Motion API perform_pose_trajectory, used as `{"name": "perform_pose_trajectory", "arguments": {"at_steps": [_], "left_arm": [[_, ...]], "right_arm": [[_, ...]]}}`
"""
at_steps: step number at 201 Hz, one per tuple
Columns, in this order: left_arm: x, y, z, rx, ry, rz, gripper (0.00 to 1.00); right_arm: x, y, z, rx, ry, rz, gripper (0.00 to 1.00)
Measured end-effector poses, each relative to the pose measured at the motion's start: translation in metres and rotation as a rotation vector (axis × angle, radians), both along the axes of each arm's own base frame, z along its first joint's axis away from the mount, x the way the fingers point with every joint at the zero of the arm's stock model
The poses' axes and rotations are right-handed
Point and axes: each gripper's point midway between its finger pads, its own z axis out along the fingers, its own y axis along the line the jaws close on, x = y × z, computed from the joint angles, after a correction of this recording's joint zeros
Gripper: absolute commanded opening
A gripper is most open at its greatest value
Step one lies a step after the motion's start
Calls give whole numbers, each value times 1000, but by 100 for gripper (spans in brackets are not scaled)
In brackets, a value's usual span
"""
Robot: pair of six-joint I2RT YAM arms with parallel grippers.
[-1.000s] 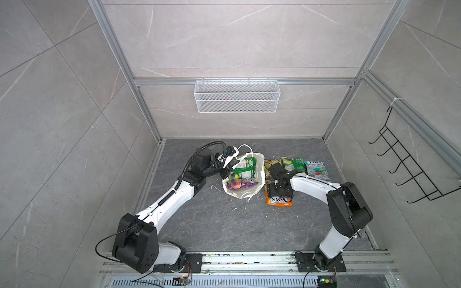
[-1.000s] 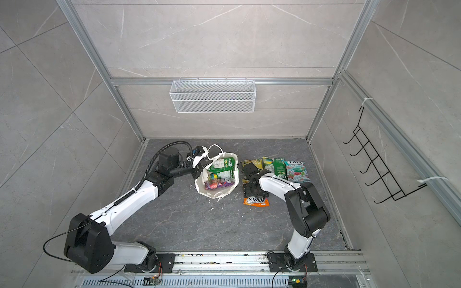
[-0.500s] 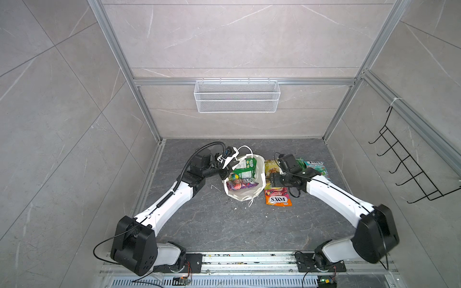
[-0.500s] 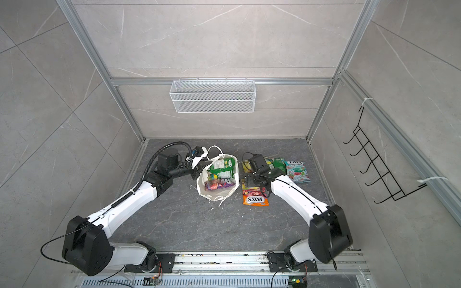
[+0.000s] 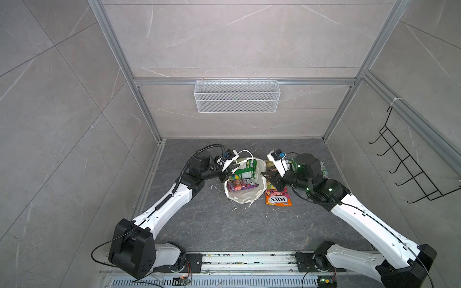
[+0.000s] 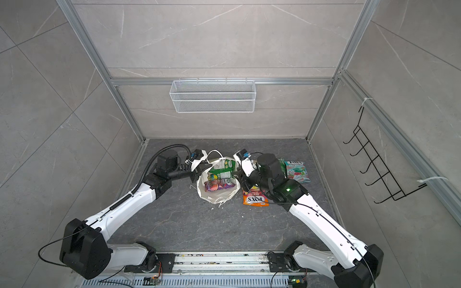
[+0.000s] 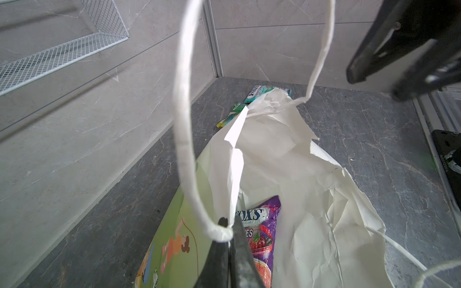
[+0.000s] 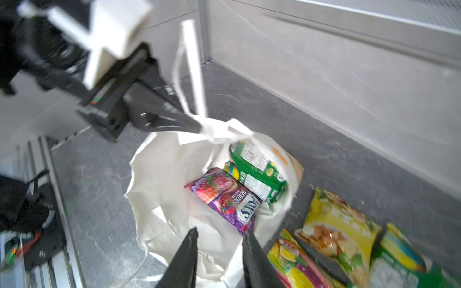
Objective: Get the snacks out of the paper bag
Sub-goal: 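Swing the right gripper back over the paper bag and lower it inside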
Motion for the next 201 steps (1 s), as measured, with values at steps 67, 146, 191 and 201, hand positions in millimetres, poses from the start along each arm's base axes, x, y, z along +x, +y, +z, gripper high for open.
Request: {"name": "perform_pose_trajectory", "arguments": {"at_steps": [67,146,191,201], "left_arm": [[-16,4,-2,14,7,-32,0],[-20,6,-5,31,11,-42,0],[-20,6,-5,32,9,-41,0],[-20,6,-5,33,8,-40,0]], "right_arm": [[-25,46,-68,-190,-34,267,14],[1,52,-143,-398,-39,233,18],[18,61,-170,-508,-41,257,20],[21,62,-174,-524,-46,261,21]]}}
